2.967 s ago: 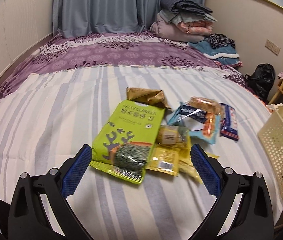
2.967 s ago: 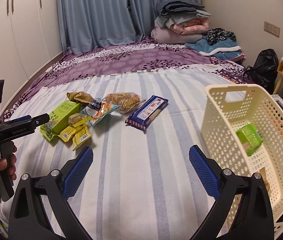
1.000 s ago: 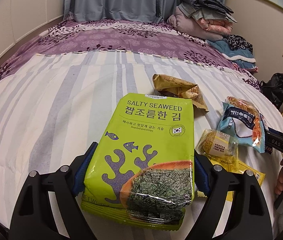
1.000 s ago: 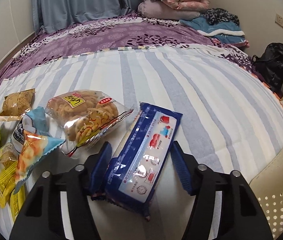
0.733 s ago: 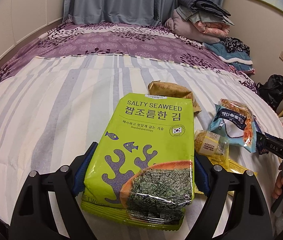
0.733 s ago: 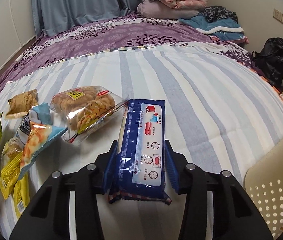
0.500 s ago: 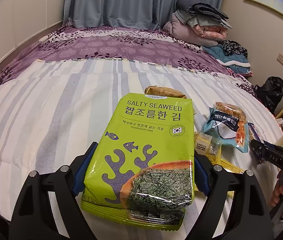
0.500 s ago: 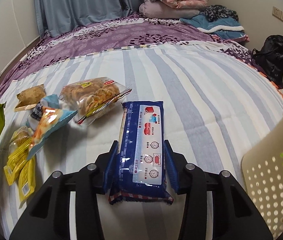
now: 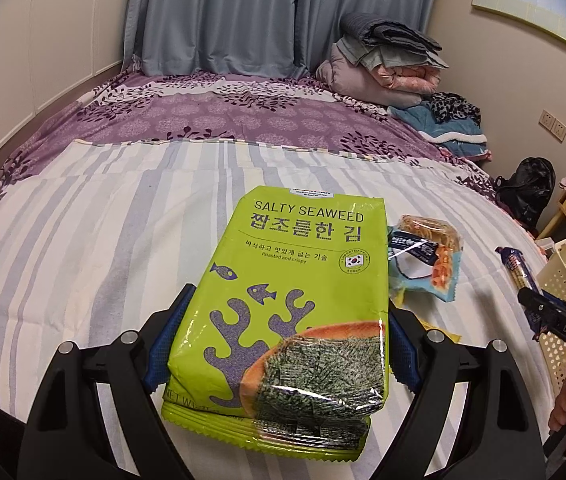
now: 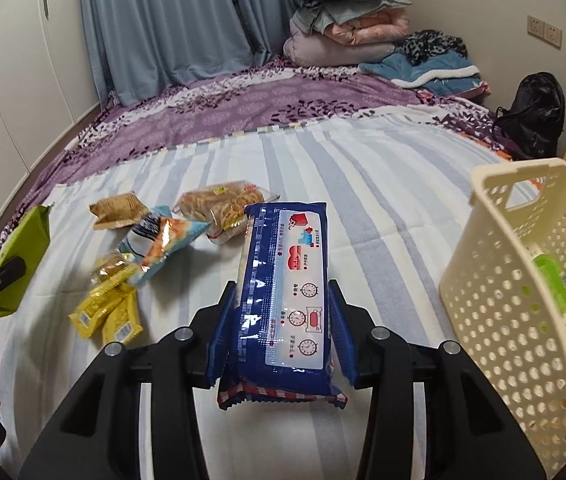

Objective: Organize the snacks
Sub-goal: 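Carry both snacks to the basket while the right tool releases the blue bar inside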

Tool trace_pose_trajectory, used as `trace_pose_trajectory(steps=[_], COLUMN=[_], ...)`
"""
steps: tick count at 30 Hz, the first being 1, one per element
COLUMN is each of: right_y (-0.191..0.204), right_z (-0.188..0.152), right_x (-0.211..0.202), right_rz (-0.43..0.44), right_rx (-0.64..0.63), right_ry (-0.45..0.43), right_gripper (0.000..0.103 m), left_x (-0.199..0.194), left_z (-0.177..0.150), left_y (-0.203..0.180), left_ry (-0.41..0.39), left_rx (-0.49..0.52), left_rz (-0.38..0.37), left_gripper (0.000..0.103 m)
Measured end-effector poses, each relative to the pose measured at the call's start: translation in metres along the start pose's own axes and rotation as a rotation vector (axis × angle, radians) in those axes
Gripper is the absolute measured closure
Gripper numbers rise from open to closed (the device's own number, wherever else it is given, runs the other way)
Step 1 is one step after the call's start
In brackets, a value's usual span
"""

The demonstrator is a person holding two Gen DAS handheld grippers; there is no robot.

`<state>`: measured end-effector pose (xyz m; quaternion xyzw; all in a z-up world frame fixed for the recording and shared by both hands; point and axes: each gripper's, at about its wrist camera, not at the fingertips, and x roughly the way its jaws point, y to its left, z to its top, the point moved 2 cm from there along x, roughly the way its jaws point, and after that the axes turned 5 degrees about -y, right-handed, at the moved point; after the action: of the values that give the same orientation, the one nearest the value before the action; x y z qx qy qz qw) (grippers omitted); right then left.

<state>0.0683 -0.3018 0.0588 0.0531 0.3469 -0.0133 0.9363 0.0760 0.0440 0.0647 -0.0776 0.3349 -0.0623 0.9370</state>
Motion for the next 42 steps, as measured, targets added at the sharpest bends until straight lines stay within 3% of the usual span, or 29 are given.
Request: trace_pose_trajectory(steps=[11,19,42], right_y=[-0.012,-0.045,-0.173], right_z=[0.011,0.015,-0.043], right_x=[-0.062,-0.107,-0.159], right_rz=[-0.001,-0.051,-0.287], right_rx=[0.030,0.076,0.223], right_ry=[-0.119,-0.195,-0.183], right_gripper=[0.059,0.059,0.059], left_x=[-0.034,-0.056,-0.088], left_z=[0.003,0.006,0.004], left_y=[-0.021,-0.043,-0.119], left_ry=[-0.043,-0.071,-0.105], left_rx=[0.038,0.068,0.179], left_rz=[-0.031,-0.062,-0.135], left_gripper=[0.018,0.018,0.018])
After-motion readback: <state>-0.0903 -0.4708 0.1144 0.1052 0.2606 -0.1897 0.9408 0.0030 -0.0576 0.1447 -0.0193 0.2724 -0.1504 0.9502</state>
